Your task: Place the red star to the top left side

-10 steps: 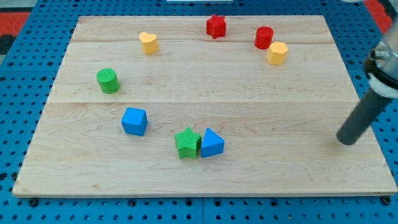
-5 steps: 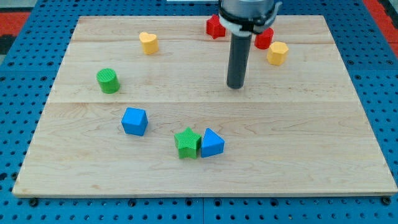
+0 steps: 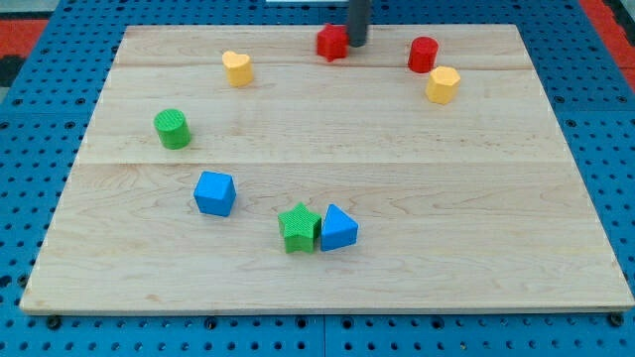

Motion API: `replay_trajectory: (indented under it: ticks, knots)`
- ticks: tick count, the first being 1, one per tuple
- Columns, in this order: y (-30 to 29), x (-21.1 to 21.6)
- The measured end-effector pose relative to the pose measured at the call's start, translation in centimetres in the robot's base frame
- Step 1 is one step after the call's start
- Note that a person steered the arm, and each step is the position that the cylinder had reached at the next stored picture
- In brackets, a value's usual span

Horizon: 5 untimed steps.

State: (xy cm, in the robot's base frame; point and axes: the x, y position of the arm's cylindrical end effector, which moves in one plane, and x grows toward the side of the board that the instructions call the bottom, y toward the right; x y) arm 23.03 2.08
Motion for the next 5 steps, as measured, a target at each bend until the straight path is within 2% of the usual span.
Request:
replay_trajectory:
  ticks: [1,2,3,5]
  knots:
    - [-2.1,2.6]
    - [-6.9,1.6]
    - [-1.1,1.6]
    - [-1.3,-1.2]
